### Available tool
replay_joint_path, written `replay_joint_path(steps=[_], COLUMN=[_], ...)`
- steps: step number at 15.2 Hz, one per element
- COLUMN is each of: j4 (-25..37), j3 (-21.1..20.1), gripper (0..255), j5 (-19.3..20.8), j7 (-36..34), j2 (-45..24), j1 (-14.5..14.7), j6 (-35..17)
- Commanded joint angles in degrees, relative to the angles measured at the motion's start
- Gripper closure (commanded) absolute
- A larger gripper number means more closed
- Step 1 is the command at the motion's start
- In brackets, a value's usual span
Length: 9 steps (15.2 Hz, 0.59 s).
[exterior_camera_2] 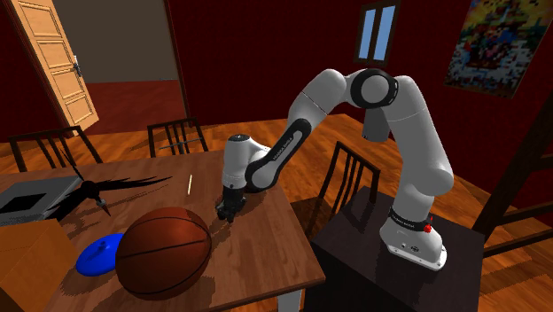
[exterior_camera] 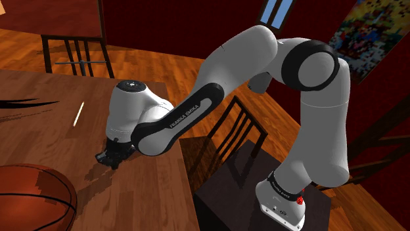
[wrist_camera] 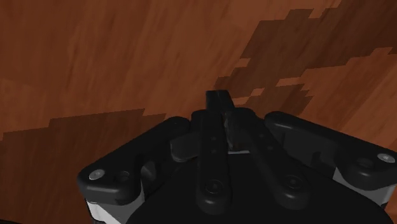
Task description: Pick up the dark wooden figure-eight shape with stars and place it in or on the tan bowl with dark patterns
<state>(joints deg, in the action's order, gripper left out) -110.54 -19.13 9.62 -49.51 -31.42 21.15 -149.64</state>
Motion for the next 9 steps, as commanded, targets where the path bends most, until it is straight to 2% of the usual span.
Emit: replay_joint_path(steps=[1, 3, 4, 7, 9], j4=[0.0, 0.0, 0.0, -2.5, -4.6], j3=[0.0, 0.0, 0.0, 4.4, 8.5], gripper=[255, 255, 0, 0, 0], j5=[0.0, 0.0, 0.0, -0.9, -0.8], j7=[0.0, 0.0, 0.0, -11.4, -19.6], j2=[0.0, 0.0, 0.0, 2.4, 4.1], j1=[0.0, 0.0, 0.0, 2.0, 4.4], j6=[0.0, 0.0, 0.0, -8.4, -13.8])
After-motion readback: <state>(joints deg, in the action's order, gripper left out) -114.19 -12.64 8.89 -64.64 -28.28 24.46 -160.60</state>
